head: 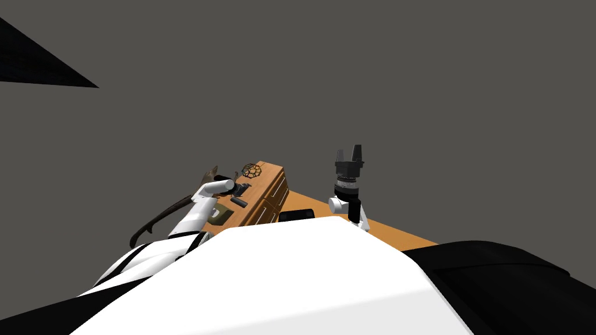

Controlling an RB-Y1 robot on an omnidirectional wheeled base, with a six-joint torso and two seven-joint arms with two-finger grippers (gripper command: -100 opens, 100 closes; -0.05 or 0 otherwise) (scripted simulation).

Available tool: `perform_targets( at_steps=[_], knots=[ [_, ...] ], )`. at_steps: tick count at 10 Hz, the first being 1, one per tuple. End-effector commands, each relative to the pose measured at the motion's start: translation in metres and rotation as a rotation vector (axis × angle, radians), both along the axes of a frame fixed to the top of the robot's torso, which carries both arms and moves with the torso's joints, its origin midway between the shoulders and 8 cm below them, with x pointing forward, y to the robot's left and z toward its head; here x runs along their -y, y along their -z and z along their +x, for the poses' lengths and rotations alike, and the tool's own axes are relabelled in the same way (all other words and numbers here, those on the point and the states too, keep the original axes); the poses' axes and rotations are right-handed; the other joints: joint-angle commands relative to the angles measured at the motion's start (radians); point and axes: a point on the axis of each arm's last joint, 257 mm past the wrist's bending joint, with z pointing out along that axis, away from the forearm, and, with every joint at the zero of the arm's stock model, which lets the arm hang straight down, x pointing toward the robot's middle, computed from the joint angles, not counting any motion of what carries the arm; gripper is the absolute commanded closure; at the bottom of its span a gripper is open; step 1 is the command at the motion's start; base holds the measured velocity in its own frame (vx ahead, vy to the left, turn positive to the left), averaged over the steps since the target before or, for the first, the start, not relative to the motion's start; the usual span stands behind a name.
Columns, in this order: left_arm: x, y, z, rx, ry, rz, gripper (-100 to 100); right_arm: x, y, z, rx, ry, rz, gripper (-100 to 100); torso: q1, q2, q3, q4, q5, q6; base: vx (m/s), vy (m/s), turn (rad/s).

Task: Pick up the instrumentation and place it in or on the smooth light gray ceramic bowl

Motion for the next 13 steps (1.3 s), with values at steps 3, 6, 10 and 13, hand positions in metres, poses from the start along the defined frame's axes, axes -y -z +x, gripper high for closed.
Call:
perform_targets(
  at_steps=[3,6,10,13],
  knots=[
    [-0.016,0.008,-0.024,-0.096,-0.029,-0.008,-100,0.000,0.000,0.000,0.000,0.000,0.000,0,0.000,0.000,0.000,0.000,0.000,0.000,0.029,-0.004,-0.035],
    [-0.031,0.014,-0.049,-0.191,-0.059,-0.023,-100,0.000,0.000,0.000,0.000,0.000,0.000,0,0.000,0.001,0.000,0.000,0.000,0.000,0.022,-0.001,-0.037],
    [-0.048,0.025,-0.092,-0.322,-0.113,-0.054,-100,0.000,0.000,0.000,0.000,0.000,0.000,0,0.000,0.001,0.000,0.000,0.000,0.000,0.021,-0.001,-0.035],
    [-0.056,0.035,-0.127,-0.417,-0.149,-0.079,-100,0.000,0.000,0.000,0.000,0.000,0.000,0,0.001,0.002,0.001,0.000,0.000,0.000,0.005,0.009,-0.011]
  ],
)
